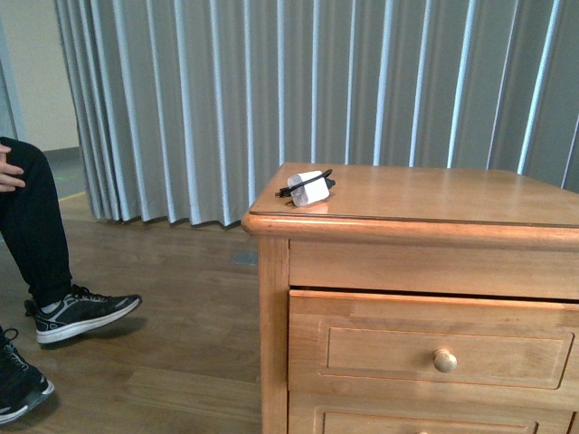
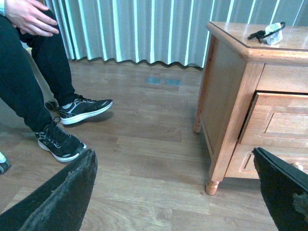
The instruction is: Put charger into drawer
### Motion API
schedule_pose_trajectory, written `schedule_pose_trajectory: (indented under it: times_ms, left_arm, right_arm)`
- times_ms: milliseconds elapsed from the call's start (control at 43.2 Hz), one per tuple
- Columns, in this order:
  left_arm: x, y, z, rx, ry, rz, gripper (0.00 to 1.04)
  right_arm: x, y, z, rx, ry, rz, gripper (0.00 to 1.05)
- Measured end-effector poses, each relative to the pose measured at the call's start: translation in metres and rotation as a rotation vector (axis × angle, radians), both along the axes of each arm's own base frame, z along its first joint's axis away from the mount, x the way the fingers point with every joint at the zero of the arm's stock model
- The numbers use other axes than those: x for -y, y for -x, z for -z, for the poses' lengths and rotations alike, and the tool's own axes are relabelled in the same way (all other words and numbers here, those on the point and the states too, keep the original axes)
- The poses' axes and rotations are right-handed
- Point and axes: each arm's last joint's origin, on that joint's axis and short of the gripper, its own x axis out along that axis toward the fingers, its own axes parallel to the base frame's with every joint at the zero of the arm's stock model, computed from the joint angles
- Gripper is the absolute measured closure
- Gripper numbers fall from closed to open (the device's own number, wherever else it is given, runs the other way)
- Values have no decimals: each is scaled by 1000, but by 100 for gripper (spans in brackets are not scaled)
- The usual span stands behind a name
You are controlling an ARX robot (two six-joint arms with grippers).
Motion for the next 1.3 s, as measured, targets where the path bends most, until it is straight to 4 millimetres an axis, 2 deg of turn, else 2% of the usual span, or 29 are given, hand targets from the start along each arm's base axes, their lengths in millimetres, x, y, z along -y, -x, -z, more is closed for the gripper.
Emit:
schedule_pose_trajectory:
  times_ms: [856,902,972,1018,1180,1296]
  left_arm:
    - [0,0,0,0,0,0,6]
    - [0,0,0,0,0,0,6]
    - [0,0,0,0,0,0,6]
    - [0,0,0,0,0,0,6]
    - [0,0,0,0,0,0,6]
    - [0,0,0,0,0,0,6]
  right_arm:
    - [0,0,0,0,0,0,8]
    - [0,0,1,-9,43,-11,8]
    - [-1,-5,2,-40,221,-27,8]
    - [-1,-9,2,-67,271,-37,8]
    - [-3,-25,-4,-110,294,-61,8]
    - [-7,-46,-6,-139,299,-81,8]
